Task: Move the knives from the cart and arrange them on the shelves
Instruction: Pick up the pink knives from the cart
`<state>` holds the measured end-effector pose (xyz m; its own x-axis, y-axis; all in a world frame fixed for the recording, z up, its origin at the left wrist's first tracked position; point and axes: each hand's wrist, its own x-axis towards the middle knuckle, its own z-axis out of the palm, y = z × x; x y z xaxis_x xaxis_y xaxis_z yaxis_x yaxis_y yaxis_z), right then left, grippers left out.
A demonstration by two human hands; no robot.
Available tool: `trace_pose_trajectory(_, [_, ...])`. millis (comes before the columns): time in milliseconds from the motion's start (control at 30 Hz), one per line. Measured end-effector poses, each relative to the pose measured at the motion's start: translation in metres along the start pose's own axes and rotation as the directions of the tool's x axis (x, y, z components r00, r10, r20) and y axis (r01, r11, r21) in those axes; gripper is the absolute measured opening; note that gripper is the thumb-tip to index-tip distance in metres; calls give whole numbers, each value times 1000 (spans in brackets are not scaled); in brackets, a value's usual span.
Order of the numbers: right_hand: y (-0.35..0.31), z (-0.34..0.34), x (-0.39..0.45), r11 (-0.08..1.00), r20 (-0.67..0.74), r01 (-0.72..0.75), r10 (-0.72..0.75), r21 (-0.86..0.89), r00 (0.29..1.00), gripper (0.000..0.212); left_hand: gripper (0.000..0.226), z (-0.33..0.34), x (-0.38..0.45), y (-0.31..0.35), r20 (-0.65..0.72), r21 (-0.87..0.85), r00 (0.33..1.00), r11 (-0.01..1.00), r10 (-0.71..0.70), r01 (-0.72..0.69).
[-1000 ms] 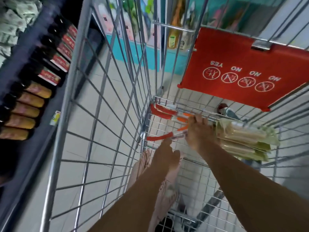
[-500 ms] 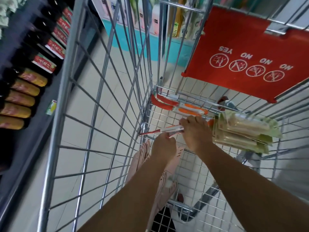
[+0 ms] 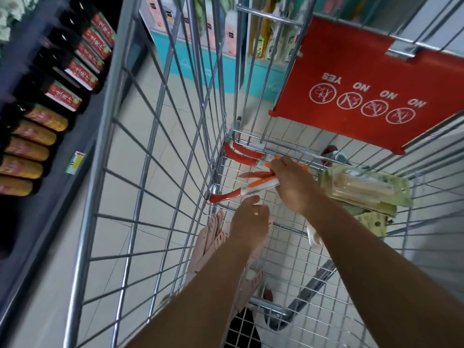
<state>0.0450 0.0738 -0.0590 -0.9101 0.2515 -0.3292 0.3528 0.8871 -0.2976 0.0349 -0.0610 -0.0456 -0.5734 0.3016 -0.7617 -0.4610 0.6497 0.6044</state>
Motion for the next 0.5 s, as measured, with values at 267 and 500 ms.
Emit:
trace_pose_trajectory(267, [5,-26,-24,860,-172,-205,315,467,933,25,46,8,-7,3,58,4,989,991,133,-133])
trace_pose_trajectory(500, [-24,-31,-31,522,125,-286,322,804,939,15,12,9,-10,16,108,15,982,987,156,-159])
